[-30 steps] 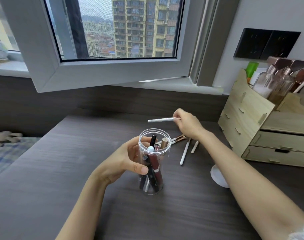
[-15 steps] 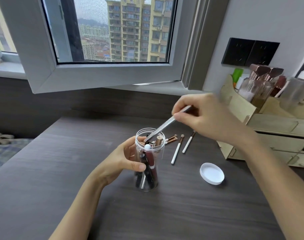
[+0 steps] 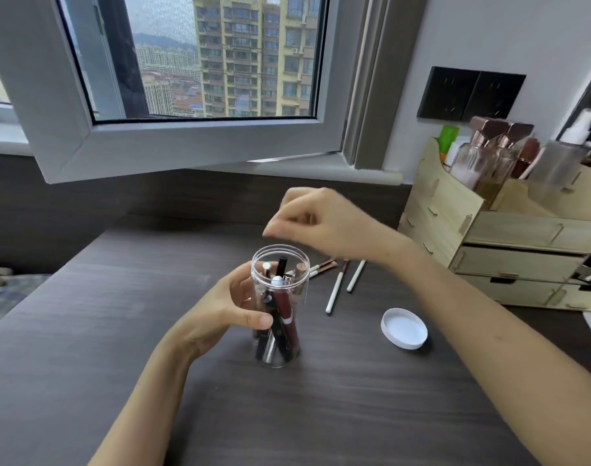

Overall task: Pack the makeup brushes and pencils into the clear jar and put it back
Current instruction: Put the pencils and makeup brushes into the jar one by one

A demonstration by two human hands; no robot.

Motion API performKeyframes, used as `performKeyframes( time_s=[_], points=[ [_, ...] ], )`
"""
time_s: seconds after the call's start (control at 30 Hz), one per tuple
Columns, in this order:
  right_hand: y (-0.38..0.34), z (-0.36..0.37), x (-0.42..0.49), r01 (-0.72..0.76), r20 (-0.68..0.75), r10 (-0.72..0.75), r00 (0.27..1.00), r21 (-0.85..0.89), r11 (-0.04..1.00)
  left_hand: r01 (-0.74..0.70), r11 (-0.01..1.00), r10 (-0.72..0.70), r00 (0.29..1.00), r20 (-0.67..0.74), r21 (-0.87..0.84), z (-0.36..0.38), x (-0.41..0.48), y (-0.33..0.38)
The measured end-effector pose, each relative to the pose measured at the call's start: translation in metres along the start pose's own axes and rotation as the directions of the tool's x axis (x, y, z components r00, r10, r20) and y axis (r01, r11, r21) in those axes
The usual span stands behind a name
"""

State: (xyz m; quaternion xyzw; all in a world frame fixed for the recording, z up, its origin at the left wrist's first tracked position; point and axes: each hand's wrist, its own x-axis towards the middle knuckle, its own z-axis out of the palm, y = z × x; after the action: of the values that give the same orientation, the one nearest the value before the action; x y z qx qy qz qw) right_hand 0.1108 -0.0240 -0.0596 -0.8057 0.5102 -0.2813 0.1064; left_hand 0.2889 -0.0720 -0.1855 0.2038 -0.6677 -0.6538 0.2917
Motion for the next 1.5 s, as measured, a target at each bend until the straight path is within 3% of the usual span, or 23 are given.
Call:
performKeyframes(
  time_s=[0.03, 0.1, 0.2, 0.27, 0.43, 0.53, 0.57, 0.7, 0.83, 0.97, 1.03, 1.07, 1.13, 1.2, 1.27, 1.3, 1.37, 1.43, 1.5],
  points=[
    [0.010, -0.006, -0.001, -0.043, -0.065, 0.051, 0.997, 0.120, 0.992, 0.004, 1.000, -0.004, 1.000, -0.014, 0.001, -0.001, 0.000, 0.000],
    [0.039, -0.009, -0.001, -0.167, -0.178, 0.192, 0.965, 0.145, 0.975, 0.012, 1.000, -0.012, 0.999, -0.044, -0.003, -0.005, -0.001, -0.001],
    [0.098, 0.006, -0.005, -0.412, -0.154, 0.385, 0.910, -0.222, 0.884, 0.017, 1.000, -0.017, 0.996, -0.086, -0.003, -0.008, -0.002, 0.000],
    [0.125, 0.025, -0.014, -0.428, -0.040, 0.454, 0.890, -0.416, 0.802, 0.009, 1.000, -0.008, 0.995, -0.095, 0.003, -0.008, -0.002, 0.000],
    [0.148, 0.052, -0.032, -0.303, 0.034, 0.390, 0.920, -0.568, 0.765, -0.003, 1.000, 0.003, 0.997, -0.079, -0.006, -0.006, -0.002, 0.002],
    [0.151, 0.054, -0.037, -0.151, 0.129, 0.356, 0.926, -0.735, 0.661, -0.002, 1.000, 0.002, 0.996, -0.085, 0.000, -0.007, -0.001, 0.000],
    [0.150, 0.055, -0.039, -0.060, 0.150, 0.278, 0.949, -0.777, 0.626, -0.001, 1.000, 0.001, 0.996, -0.084, -0.001, -0.006, 0.000, 0.000],
    [0.151, 0.059, -0.041, 0.252, 0.309, 0.121, 0.943, -0.905, 0.343, -0.002, 1.000, 0.002, 0.997, -0.073, -0.007, -0.004, 0.002, 0.000],
    [0.155, 0.057, -0.042, 0.373, 0.389, 0.005, 0.921, -0.888, 0.267, 0.017, 1.000, -0.016, 0.997, -0.077, 0.009, -0.004, 0.002, 0.001],
    [0.158, 0.052, -0.042, 0.251, 0.224, -0.113, 0.968, -0.885, 0.393, 0.011, 1.000, -0.011, 0.996, -0.088, 0.007, -0.003, 0.001, 0.001],
    [0.150, 0.040, -0.041, 0.087, 0.020, -0.136, 0.990, -0.858, 0.506, 0.011, 1.000, -0.010, 0.996, -0.092, 0.007, -0.002, 0.001, 0.001],
    [0.144, 0.032, -0.043, -0.046, -0.147, -0.128, 0.981, -0.812, 0.582, 0.009, 1.000, -0.008, 0.996, -0.092, 0.007, -0.003, 0.001, 0.000],
    [0.125, 0.014, -0.050, -0.256, -0.408, 0.006, 0.913, -0.563, 0.786, 0.005, 1.000, -0.005, 0.996, -0.086, 0.003, -0.002, 0.002, 0.000],
    [0.092, -0.012, -0.058, -0.273, -0.423, 0.179, 0.889, -0.174, 0.946, 0.000, 1.000, 0.000, 0.997, -0.076, -0.004, -0.001, 0.003, 0.000],
    [0.054, -0.036, -0.063, -0.192, -0.373, 0.204, 0.905, 0.068, 0.979, -0.006, 1.000, 0.005, 0.998, -0.064, -0.013, 0.002, 0.004, 0.000],
    [0.037, -0.046, -0.064, -0.161, -0.330, 0.174, 0.928, 0.066, 0.985, -0.010, 1.000, 0.009, 0.998, -0.061, -0.017, 0.003, 0.004, -0.001],
    [0.012, -0.055, -0.060, -0.099, -0.248, 0.060, 0.967, -0.146, 0.984, -0.012, 0.999, 0.010, 0.998, -0.062, -0.030, 0.006, 0.004, -0.001],
    [-0.006, -0.052, -0.051, 0.011, -0.180, -0.095, 0.979, -0.416, 0.910, -0.012, 0.999, 0.010, 0.998, -0.059, -0.042, 0.008, 0.004, -0.001],
    [-0.015, -0.036, -0.038, 0.118, -0.079, -0.194, 0.978, -0.561, 0.820, -0.018, 0.999, 0.017, 0.999, -0.040, -0.036, 0.010, 0.004, -0.001]
  ],
)
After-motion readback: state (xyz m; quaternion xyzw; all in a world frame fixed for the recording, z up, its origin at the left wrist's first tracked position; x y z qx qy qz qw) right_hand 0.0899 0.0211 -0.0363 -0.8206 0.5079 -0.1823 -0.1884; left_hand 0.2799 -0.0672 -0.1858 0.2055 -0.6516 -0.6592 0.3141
